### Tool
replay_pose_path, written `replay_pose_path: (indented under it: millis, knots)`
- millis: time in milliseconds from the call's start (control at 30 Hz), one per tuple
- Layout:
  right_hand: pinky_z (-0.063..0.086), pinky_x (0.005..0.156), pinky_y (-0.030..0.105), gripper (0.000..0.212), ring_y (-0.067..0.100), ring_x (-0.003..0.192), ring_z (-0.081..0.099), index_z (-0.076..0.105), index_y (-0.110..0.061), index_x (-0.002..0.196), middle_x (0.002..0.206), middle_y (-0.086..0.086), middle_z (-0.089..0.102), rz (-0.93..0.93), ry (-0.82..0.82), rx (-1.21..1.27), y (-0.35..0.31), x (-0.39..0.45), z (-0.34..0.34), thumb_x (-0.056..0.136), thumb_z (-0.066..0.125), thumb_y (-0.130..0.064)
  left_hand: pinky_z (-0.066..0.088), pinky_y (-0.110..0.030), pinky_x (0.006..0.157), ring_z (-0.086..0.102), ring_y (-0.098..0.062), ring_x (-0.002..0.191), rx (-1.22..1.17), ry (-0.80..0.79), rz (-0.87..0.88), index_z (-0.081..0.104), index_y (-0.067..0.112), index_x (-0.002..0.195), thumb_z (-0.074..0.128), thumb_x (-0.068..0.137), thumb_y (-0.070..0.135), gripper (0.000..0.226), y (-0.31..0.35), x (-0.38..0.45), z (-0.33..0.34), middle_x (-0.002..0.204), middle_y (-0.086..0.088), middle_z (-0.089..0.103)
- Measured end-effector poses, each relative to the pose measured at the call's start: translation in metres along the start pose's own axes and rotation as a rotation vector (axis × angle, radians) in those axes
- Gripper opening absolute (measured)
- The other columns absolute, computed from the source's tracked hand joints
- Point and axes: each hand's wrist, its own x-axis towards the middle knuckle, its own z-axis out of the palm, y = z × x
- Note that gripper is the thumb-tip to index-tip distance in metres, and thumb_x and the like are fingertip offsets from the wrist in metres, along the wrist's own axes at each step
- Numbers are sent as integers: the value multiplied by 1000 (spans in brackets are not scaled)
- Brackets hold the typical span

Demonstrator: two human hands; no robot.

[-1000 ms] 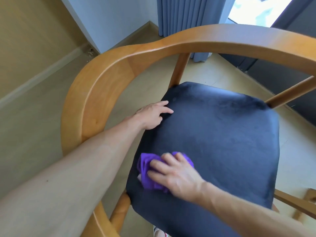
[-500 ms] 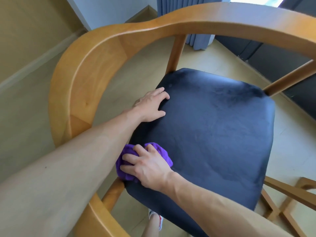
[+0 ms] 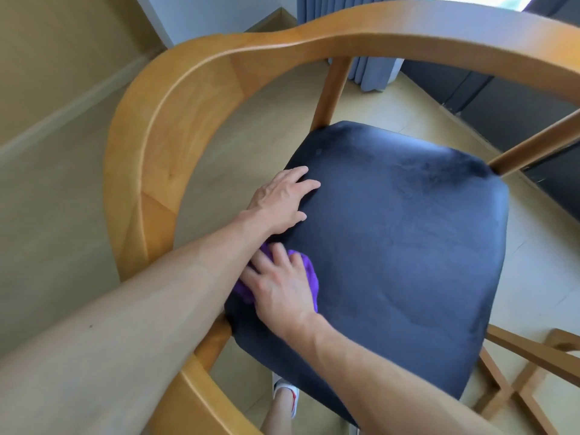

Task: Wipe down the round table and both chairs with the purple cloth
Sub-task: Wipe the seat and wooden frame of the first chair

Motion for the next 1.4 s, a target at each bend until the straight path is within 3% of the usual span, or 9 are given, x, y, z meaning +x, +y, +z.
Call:
replay_pose_path:
  millis: [233, 500, 667, 800, 1000, 1167, 1233, 1300, 1400]
  knots:
    - [40, 70, 39, 23, 25, 97, 46, 62, -34, 106, 117, -9, 57, -431, -191, -8, 8, -62, 1, 94, 45, -25, 38, -46, 107, 9, -12, 153, -9, -50, -62, 32, 37, 150, 76, 85, 31, 79, 3, -8, 2, 167, 11, 7]
    - [38, 80, 37, 30, 24, 110, 52, 62, -40, 113, 131, -16, 55, -630, -425, -68, 115, -135, -58, 84, 61, -36, 39, -49, 108, 8, -11, 154, 3, -62, -118, 29, 37, 152, 74, 88, 24, 79, 15, -10, 4, 167, 14, 6]
    - [43, 71, 39, 36, 28, 108, 52, 61, -37, 115, 129, -12, 56, -135, -267, -181, 156, -112, -83, 80, 58, -29, 38, -48, 111, 14, -15, 153, 26, -34, -155, 31, 34, 153, 74, 89, 18, 79, 21, -10, 10, 167, 11, 11]
    - [36, 68, 38, 35, 30, 110, 47, 56, -30, 117, 130, -5, 51, 374, -61, -94, 103, -77, -59, 82, 57, -26, 39, -48, 110, 23, -21, 149, 40, -20, -174, 39, 31, 150, 71, 88, 14, 71, 31, -12, 9, 164, 6, 22]
    - [45, 76, 39, 55, 24, 108, 39, 49, -27, 125, 133, -5, 39, 950, 158, 424, 32, -65, -47, 72, 64, -34, 48, -47, 86, 55, -35, 109, -89, 149, -141, 58, 22, 118, 45, 100, 33, 25, 78, -44, 14, 123, -6, 54]
    - [48, 100, 35, 60, 18, 116, 58, 62, -22, 130, 127, -2, 63, 1066, 179, 1140, 88, -90, -87, 70, 65, -24, 48, -49, 83, 49, -34, 115, -67, -37, 16, 48, 29, 134, 32, 90, 66, 60, 116, -83, 29, 128, -4, 50]
    - [49, 101, 40, 55, 21, 114, 61, 63, -18, 129, 127, 1, 65, 1168, 250, 1080, 110, -102, -97, 74, 61, -12, 47, -48, 87, 41, -33, 124, 97, -75, 67, 31, 30, 150, 42, 81, 76, 84, 124, -90, 40, 145, -4, 36]
    - [44, 106, 38, 53, 22, 123, 54, 60, -20, 133, 137, -1, 60, 1240, 278, 760, 124, -112, -98, 83, 53, -6, 45, -45, 90, 35, -34, 127, 257, -97, 126, 18, 28, 156, 56, 76, 75, 100, 133, -97, 54, 157, -8, 18]
    - [43, 105, 37, 56, 23, 136, 42, 51, -22, 142, 148, -5, 50, 1187, 163, 498, 135, -123, -95, 88, 45, -6, 48, -41, 79, 42, -34, 111, 331, -87, 245, 28, 24, 150, 63, 78, 45, 83, 151, -108, 71, 153, -15, 24]
